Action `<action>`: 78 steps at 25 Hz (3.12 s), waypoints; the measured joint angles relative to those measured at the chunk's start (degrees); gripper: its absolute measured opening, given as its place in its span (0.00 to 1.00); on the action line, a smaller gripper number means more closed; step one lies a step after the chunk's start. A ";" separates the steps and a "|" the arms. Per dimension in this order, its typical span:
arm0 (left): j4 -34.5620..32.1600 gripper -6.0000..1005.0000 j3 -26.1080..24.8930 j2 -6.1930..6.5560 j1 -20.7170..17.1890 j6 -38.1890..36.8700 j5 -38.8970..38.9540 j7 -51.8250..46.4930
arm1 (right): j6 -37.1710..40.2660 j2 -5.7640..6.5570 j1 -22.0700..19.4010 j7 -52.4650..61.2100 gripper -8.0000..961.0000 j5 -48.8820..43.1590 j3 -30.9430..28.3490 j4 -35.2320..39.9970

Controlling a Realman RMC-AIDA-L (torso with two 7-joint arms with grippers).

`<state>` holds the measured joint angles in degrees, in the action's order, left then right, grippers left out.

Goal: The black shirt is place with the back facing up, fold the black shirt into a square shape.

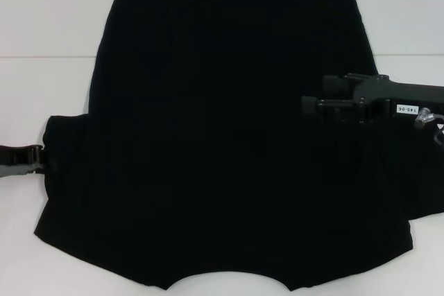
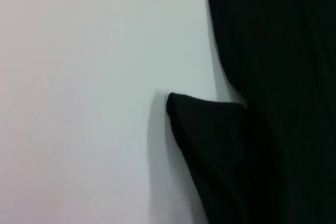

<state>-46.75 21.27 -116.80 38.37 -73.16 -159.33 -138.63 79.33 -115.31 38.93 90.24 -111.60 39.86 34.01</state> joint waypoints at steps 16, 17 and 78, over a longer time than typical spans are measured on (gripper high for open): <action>-0.65 0.02 -0.63 0.31 -0.13 6.37 0.73 0.64 | -0.32 -0.42 -0.27 -0.42 0.95 0.07 -1.27 0.00; -1.05 0.02 -0.68 0.33 -0.15 7.16 0.75 0.67 | -0.32 -0.45 -0.26 -0.42 0.95 0.07 -1.27 0.00; 6.42 0.60 7.77 -3.95 0.11 -17.65 35.58 39.67 | 0.21 5.28 -1.09 17.64 0.93 -1.27 -2.94 0.77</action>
<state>-40.33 29.04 -120.76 38.47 -90.81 -123.76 -98.95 79.54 -110.03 37.85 107.87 -112.86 36.92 34.78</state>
